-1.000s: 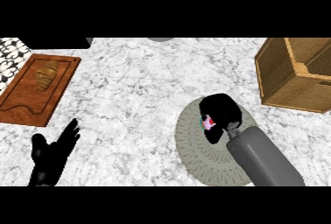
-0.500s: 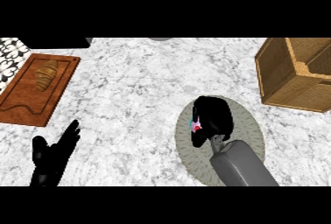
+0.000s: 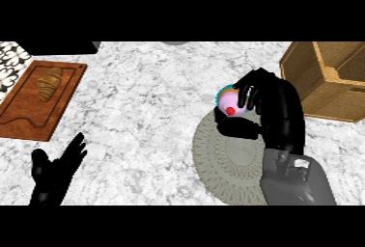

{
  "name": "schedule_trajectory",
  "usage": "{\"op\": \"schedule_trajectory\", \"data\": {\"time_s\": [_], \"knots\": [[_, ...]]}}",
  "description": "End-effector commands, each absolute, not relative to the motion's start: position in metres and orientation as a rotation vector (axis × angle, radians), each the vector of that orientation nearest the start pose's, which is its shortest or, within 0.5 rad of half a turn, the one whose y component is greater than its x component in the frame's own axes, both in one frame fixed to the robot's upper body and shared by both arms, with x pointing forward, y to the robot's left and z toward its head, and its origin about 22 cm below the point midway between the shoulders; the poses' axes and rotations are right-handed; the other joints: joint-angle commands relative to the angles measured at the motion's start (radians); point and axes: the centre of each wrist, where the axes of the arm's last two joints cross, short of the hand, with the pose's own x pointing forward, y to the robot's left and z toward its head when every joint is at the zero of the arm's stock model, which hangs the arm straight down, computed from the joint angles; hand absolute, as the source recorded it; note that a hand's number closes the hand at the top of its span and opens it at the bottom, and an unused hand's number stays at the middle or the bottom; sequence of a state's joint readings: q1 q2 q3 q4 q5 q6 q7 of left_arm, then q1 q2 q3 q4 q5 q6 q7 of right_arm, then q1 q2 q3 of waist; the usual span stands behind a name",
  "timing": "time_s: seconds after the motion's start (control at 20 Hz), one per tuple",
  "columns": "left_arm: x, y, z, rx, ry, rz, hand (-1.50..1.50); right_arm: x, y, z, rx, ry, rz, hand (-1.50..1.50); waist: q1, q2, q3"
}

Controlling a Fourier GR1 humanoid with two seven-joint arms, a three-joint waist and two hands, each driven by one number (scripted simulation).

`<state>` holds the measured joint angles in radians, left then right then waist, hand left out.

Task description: Pick the cupcake from the placemat and place it in the basket

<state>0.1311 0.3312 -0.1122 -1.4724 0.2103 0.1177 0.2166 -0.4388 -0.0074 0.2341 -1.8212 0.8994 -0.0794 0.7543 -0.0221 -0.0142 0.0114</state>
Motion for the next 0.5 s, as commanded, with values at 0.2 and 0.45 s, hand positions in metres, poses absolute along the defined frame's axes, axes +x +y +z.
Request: {"op": "schedule_trajectory", "data": {"time_s": [0.2,0.45], "knots": [[0.194,0.318,-0.051,0.158,-1.016,-0.011,0.00,0.267,-0.166,0.264,-0.958,-1.585,0.149,1.50,0.013,0.011,-0.013],[0.194,0.291,-0.052,0.173,-1.007,-0.030,0.00,0.264,-0.216,0.302,-0.989,-1.569,0.087,1.50,0.009,0.010,-0.011]]}}
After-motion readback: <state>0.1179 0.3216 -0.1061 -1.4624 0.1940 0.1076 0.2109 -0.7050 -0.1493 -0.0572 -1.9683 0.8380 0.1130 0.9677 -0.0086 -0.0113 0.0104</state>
